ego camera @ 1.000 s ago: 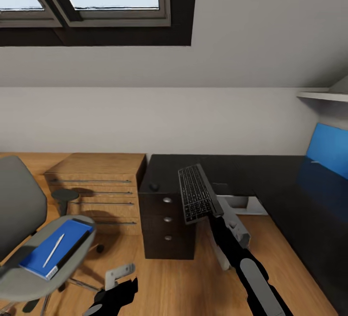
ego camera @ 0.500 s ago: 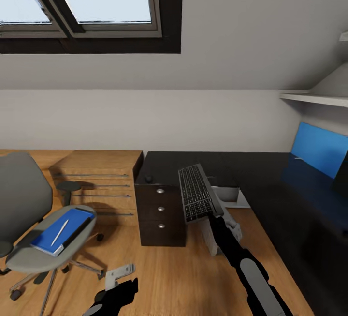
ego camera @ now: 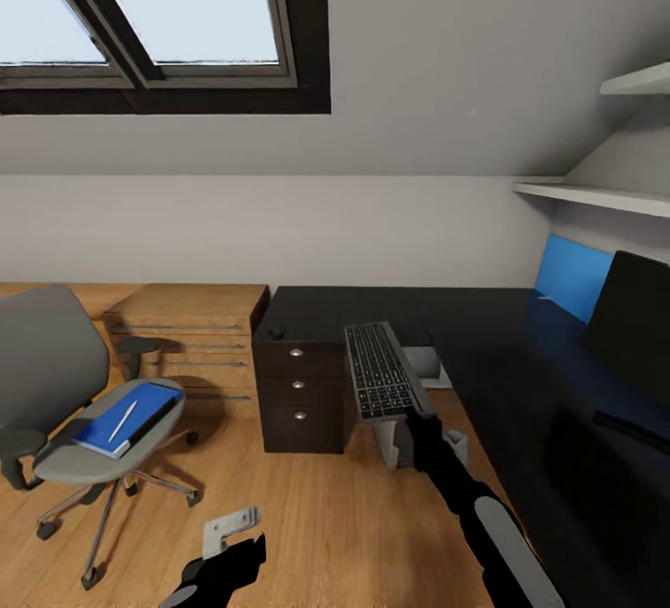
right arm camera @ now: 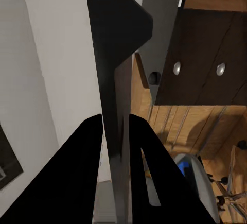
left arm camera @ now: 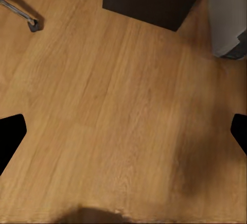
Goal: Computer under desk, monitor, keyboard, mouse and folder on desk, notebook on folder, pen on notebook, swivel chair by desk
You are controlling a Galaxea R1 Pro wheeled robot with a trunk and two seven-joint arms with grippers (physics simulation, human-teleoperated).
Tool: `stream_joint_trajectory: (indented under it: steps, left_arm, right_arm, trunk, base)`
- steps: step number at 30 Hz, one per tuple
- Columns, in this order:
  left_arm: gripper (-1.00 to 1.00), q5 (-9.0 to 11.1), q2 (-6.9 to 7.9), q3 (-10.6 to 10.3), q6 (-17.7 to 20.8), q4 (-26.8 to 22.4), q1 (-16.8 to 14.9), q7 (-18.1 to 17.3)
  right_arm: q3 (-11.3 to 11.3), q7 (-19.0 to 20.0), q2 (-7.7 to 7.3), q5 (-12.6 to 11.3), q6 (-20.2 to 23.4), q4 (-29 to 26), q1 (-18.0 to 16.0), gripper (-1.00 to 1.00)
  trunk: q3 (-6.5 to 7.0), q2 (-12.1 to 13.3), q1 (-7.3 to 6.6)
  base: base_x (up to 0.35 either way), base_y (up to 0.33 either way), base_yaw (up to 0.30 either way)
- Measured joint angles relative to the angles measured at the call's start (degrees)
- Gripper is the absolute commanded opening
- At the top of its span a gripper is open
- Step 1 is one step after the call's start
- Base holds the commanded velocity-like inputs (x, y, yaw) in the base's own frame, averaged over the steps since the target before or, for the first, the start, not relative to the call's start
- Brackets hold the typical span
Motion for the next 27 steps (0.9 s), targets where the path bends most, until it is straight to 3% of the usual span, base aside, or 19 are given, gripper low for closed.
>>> stream_joint_trajectory:
  steps: [9, 27]
  left_arm:
    - [1.00, 0.00, -0.01, -0.01, 0.00, 0.00, -0.02, 0.00]
    - [1.00, 0.00, 0.06, 0.02, 0.00, 0.00, -0.04, 0.00]
  right_arm:
    - [-0.01, 0.00, -0.96, -0.72, 0.00, 0.08, 0.00, -1.00]
    - [0.00, 0.00, -1.10, -0.69, -0.16, 0.24, 0.01, -1.00]
  trunk:
    - [1.62, 3.61, -1.98]
    - [4.85, 10.84, -5.94]
  base:
    - [-0.333, -0.180, 0.000]
    - [-0.295, -0.227, 0.000]
